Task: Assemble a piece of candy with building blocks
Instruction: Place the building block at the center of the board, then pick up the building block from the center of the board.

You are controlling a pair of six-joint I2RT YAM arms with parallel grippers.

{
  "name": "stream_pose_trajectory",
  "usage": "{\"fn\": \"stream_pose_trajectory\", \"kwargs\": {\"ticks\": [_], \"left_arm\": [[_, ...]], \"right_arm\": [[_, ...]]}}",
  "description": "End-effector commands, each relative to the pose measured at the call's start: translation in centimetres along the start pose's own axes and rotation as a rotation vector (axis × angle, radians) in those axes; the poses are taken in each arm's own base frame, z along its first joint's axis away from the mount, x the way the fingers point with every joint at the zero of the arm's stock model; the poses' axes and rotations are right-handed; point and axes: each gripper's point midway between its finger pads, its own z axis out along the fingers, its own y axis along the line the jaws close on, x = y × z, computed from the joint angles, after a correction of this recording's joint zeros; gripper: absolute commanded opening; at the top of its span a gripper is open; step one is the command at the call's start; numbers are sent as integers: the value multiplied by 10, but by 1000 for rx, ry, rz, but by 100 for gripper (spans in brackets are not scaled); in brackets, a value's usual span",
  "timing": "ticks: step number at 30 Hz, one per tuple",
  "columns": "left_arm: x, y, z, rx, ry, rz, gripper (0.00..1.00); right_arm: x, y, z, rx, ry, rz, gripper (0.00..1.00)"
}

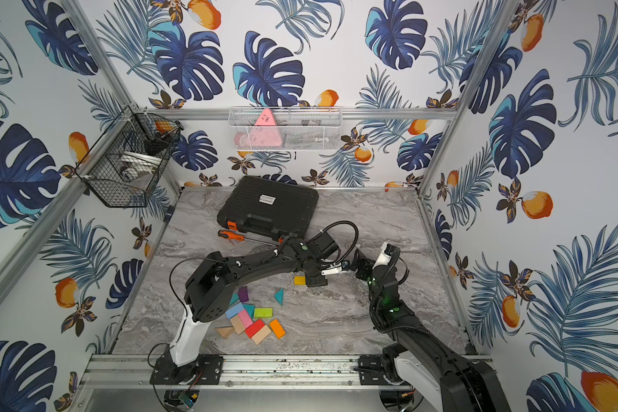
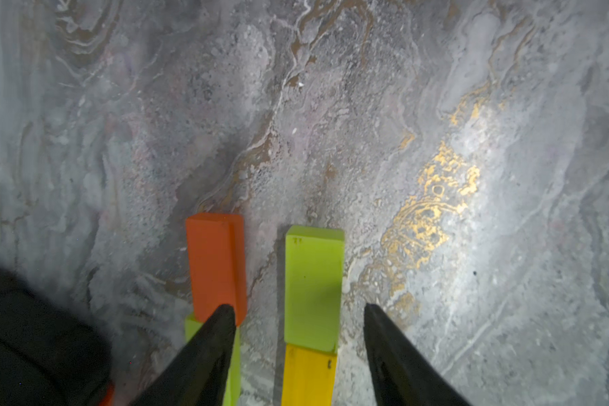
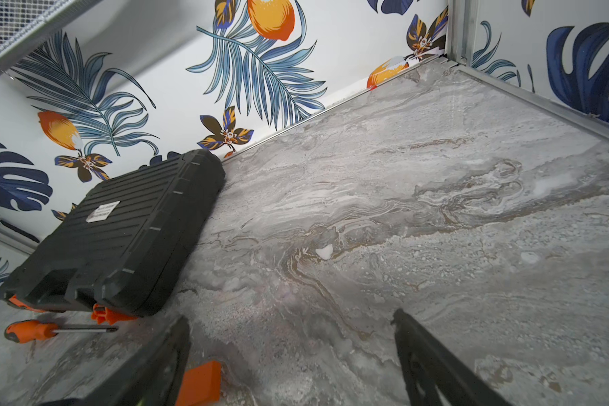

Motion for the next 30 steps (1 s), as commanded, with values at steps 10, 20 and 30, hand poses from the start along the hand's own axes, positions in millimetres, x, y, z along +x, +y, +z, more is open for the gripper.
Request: {"fn": "stream_pose_trajectory", "kwargs": {"ticks": [10,20,30], "left_arm": [[-2,74,-92,-398,-76,-228,65],[77,47,-231,-466,-441,-715,74],[241,11,-307,-854,-480,-1059,85]], "right_arm": [[6,10,-6,-49,69,-21,93],[71,100,-22,-477,507,-2,79],[159,238,-91,-927,841,-614,77]]}}
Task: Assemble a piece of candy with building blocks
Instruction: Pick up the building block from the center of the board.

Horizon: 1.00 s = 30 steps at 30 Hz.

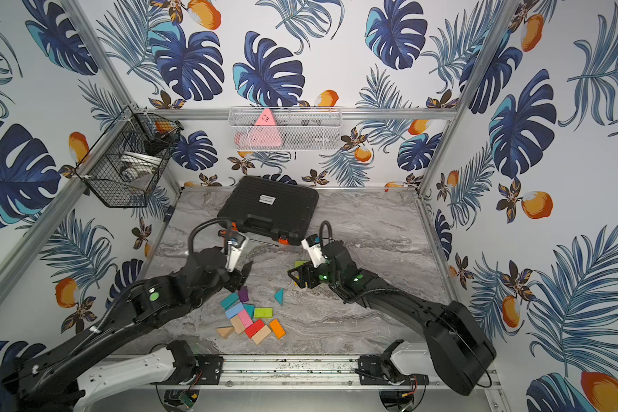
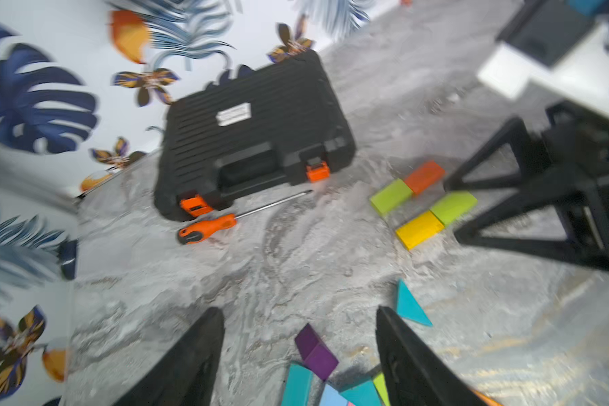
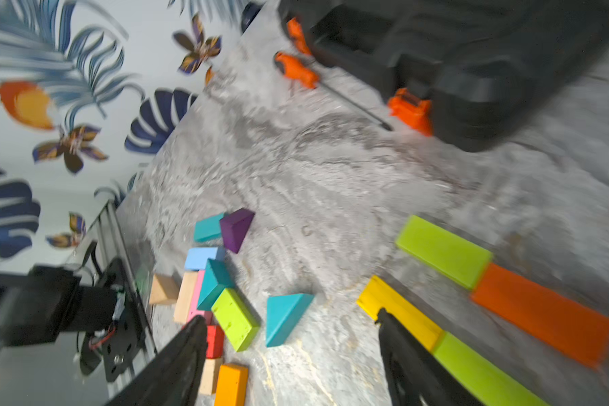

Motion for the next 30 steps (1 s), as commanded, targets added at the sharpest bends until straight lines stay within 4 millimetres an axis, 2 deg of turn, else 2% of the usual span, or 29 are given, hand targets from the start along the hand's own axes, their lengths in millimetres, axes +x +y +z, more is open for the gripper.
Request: {"fn": "stream_pose_trajectory", "kwargs": {"ticks": [1,4,9,13,17,18,22,30], "left_arm": [[15,51,-25,-193,-85,-168,88],[13,54,-37,-156,-142,-203,90],[14,50,-32,-155,-107,-168,91],[14,45,-26,-151,-88,-139,91],[12,45,-27,-146,-99,-130,90],[11,48,-29,-156,-105,-136,90],[10,54,-37,-165,-139,-156,90],[11,53,-36,-158,-138,-153,90]], "right_arm": [[41,31,20,-59,222,-246,76],[61,51,37,-83,327,-389,76],[95,71,53,-139,487,-572,74],[108,69,59,-141,546,-621,73],[132,62,70,-98,624,-685,72],[125,64,77,-81,612,-697,72],[124,57,89,-35,603,-711,72],[125,53,98,-26,605,-752,74]]}}
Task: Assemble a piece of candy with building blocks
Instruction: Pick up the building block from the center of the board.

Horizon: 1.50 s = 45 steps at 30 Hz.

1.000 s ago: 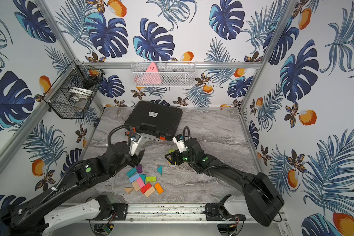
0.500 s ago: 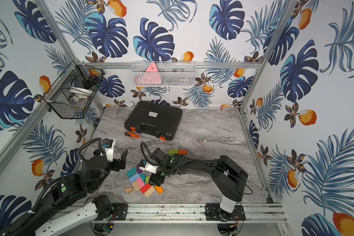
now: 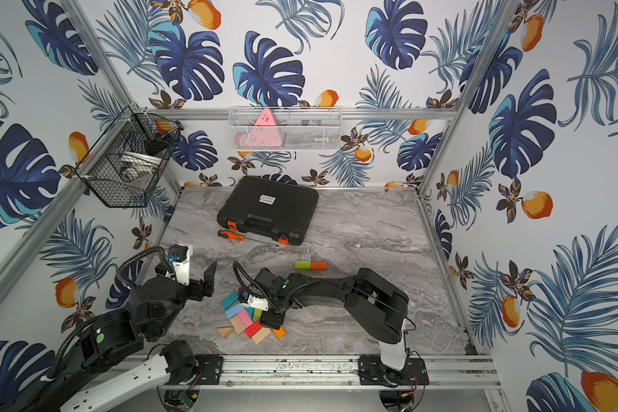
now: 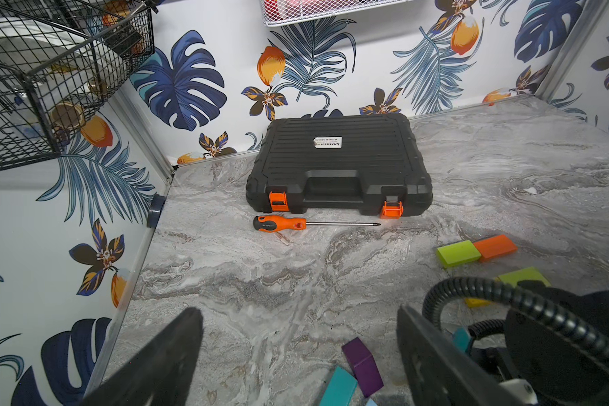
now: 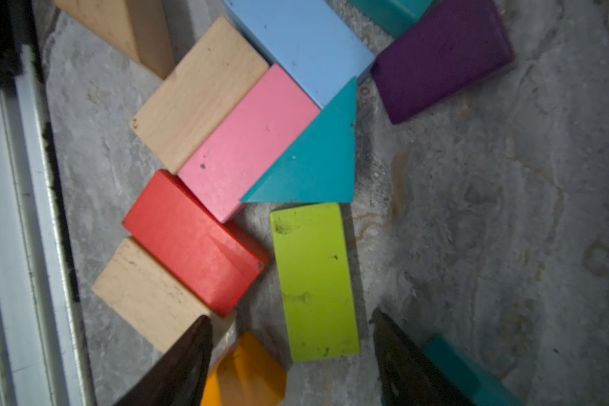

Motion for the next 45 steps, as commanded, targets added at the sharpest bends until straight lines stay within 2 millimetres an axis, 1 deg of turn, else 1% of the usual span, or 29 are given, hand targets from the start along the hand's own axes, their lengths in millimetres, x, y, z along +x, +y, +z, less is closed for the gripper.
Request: {"fn": "stream_pose_trajectory", "kwargs": {"ticks": [1,6,10,15,17,20,25,26,28,32,35,36,38,41,45], "left_arm": [[-4,-1,2,-9,-6,0,90],[-3,-4,5,-7,8,13,90],[-2,-5,6,-4,11,15,90],[-1,-6,6,-1,14,19,90],[-2,-7,7,0,13,22,90],[0,-8,8,0,20,26,90],[0,-8,8,0,22,26,90],[0,-9,8,3,23,29,90],[1,-9,9,2,25,32,91],[3,-12,12,4,39,49,91],[3,-12,13,-3,47,53,91],[4,-12,13,-3,47,53,91],[3,-12,13,-3,43,52,91],[3,-11,12,0,34,47,91],[3,-13,13,-1,41,55,91]], "right_arm": [[1,-7,5,38,15,-41,74],[-1,-8,9,36,12,-61,72],[-1,-10,11,38,14,-82,65],[-3,-9,10,34,8,-77,60],[-2,-7,13,22,9,-76,59],[2,-10,20,33,26,-71,57],[10,-14,29,50,55,-74,47],[10,-14,29,53,56,-79,45],[11,-14,28,57,51,-89,39],[-1,-20,16,103,-25,-88,31],[-21,-24,2,110,-115,-79,27],[-15,-22,4,101,-114,-75,26],[-22,-23,-3,104,-147,-73,23],[-31,-25,-13,98,-182,-64,22],[-44,-23,-34,80,-241,-59,21]]}}
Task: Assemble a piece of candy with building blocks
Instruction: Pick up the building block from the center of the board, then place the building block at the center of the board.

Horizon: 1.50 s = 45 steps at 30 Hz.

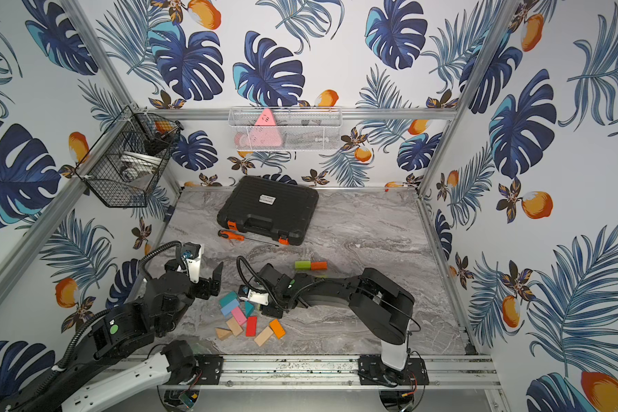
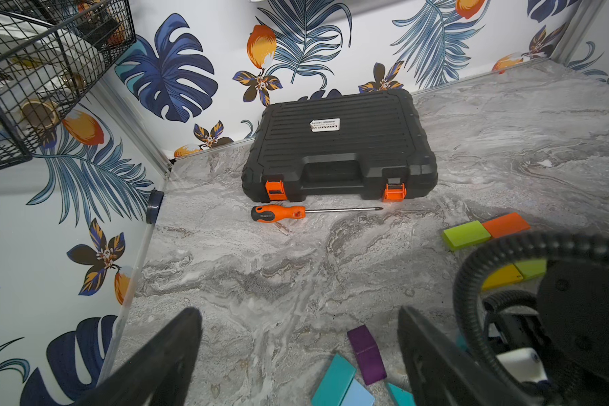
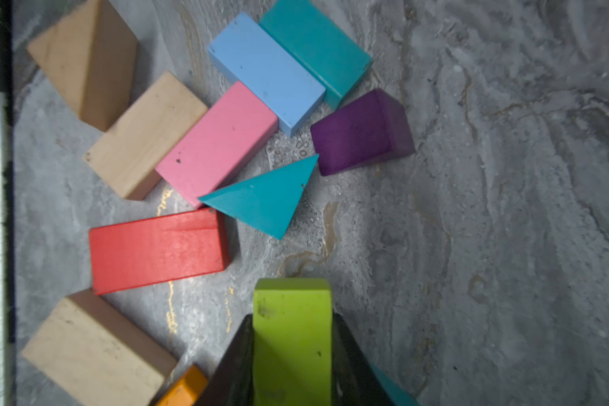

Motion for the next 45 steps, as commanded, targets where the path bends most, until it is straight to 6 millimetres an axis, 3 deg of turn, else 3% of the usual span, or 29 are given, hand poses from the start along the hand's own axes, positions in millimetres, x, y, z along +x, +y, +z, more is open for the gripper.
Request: {"fn": "stream_pose_trajectory", "kwargs": {"ticks": [1,7,10,13,17,23,32,38,45], "left_arm": [[-6,0,1,-4,-15,-14,91],[-6,-1,1,3,-17,-17,91],[-5,-1,1,9,-17,-20,91],[-3,-4,2,16,-5,-12,91],[-2,-5,4,15,13,-6,91],[0,-12,3,61,1,-9,92],[8,-13,15,22,80,18,92],[9,-18,17,53,85,16,92],[12,-25,21,73,105,30,92]], "right_arm": [[-24,-2,-19,-19,-91,9,21],[-30,-36,-63,51,-158,68,20],[-18,-46,-83,59,-168,102,19],[6,-47,-91,71,-134,112,19],[34,-48,-91,107,-64,137,19],[53,-43,-83,102,-56,183,19],[64,-37,-66,32,7,179,19],[88,-30,-54,-2,104,116,23],[95,-38,-42,-52,153,82,23]]}}
